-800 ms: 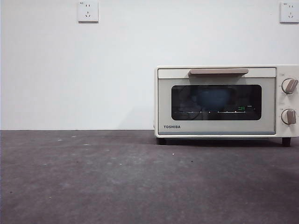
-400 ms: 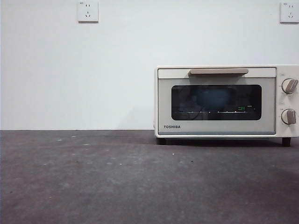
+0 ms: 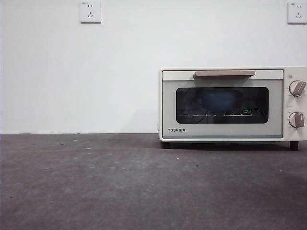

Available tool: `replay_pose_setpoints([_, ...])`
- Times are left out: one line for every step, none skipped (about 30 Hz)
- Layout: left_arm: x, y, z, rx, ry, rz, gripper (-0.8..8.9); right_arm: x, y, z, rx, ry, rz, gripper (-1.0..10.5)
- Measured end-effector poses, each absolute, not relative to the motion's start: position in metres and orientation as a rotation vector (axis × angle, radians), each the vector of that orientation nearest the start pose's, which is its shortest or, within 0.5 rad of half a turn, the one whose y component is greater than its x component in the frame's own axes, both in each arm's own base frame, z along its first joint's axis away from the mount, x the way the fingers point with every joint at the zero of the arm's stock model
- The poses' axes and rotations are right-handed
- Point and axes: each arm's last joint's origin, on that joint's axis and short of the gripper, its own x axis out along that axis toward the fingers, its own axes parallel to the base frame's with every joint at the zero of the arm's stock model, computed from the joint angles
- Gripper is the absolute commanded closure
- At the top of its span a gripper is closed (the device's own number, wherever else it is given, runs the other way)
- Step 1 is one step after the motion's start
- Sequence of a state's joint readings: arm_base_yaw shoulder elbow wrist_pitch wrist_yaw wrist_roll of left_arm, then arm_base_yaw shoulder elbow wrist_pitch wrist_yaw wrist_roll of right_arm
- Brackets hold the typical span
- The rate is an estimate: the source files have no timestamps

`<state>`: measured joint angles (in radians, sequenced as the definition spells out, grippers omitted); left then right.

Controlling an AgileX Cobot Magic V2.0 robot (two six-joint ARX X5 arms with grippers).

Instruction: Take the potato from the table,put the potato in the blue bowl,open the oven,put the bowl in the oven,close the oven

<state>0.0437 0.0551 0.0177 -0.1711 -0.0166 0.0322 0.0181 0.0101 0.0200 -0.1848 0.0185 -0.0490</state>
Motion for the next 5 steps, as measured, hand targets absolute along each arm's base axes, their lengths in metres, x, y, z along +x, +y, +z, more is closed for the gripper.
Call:
replay_pose_setpoints([0.098,0.0048,0.1488,0.029,0.209,0.057,8.17,0.0956,0.0012,0.1518,-0.052,0.175,0.004,9.5])
replay_pose_setpoints([0.098,0.0048,0.1488,0.029,0.209,0.057,8.17,0.0956,0.0012,0.1518,-0.052,0.175,0.004,9.5])
replay_pose_setpoints([0.098,0.0048,0.1488,0.03,0.209,0.057,8.17,0.0956,0.0012,0.1518,-0.052,0.175,0.004,9.5])
replay_pose_setpoints([0.098,0.0048,0.1488,0.029,0.209,0.057,8.17,0.0956,0.0012,0.1518,-0.052,0.175,0.004,9.5])
replay_pose_setpoints([0.098,0.0048,0.1488,0.029,0.209,0.057,8.17,0.0956,0.0012,0.1518,-0.052,0.175,0.004,9.5])
